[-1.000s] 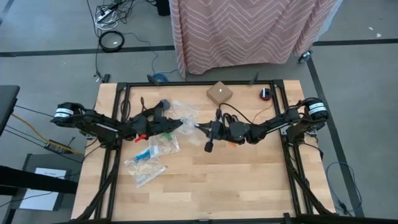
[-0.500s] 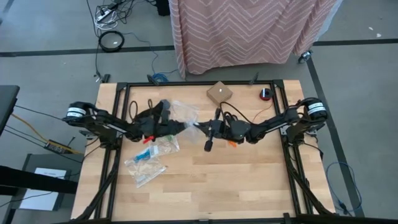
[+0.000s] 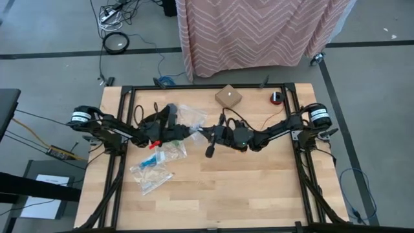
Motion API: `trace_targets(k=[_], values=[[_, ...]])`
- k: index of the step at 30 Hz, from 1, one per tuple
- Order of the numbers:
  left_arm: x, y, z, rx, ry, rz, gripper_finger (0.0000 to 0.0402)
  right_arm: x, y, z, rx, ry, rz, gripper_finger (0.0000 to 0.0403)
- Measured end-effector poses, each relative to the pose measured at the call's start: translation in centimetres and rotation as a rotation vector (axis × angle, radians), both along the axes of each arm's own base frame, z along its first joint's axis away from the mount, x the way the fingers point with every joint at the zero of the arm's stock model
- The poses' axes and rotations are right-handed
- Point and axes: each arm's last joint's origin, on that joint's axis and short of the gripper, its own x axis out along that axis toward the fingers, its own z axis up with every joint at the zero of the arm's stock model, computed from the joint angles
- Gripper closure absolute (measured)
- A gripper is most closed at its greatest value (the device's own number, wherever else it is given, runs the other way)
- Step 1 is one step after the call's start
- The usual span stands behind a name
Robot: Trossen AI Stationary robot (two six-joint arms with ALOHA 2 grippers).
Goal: Sort rubber bands
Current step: Open the transparent zip bag
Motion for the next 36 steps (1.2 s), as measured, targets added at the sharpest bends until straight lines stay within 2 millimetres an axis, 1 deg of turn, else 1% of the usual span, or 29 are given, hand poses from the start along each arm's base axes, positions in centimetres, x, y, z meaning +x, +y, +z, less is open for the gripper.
trace_targets(k=[6, 10, 12, 15, 22, 24, 27, 32, 36], values=[[0.0, -0.1, 0.0, 0.034, 0.014, -0.020, 0.0398, 0.0, -0.1, 0.2, 0.006, -0.026, -0.029, 0.0403], [0.0, 0.0, -0.2, 0.079, 0.032, -0.014, 0.0398, -0.1, -0.1, -0.3, 0.034, 0.012, -0.078, 0.0403], [-0.1, 0.1, -0.3, 0.107, 0.042, -0.012, 0.0398, -0.2, 0.3, -0.5, 0.028, 0.039, -0.111, 0.0403], [-0.6, 0.9, -0.8, 0.135, 0.060, 0.008, 0.0398, -0.4, 0.9, -0.9, 0.008, 0.087, -0.174, 0.0403], [-2.7, 2.6, -3.2, 0.133, 0.167, 0.054, 0.0398, -0.8, 1.8, -1.7, -0.017, 0.165, -0.254, 0.0403], [-3.3, 2.9, -3.8, 0.149, 0.195, 0.078, 0.0398, -0.9, 1.8, -1.9, -0.023, 0.184, -0.271, 0.0403], [-3.9, 3.2, -3.9, 0.166, 0.185, 0.099, 0.0398, -0.9, 1.7, -2.4, -0.011, 0.225, -0.273, 0.0403], [-4.0, 3.2, -3.5, 0.262, 0.154, 0.116, 0.0398, -1.0, 1.2, -3.1, 0.001, 0.284, -0.276, 0.0403], [-4.0, 3.1, -3.0, 0.450, 0.142, 0.106, 0.0398, -1.0, 1.0, -3.2, -0.016, 0.299, -0.280, 0.0403]])
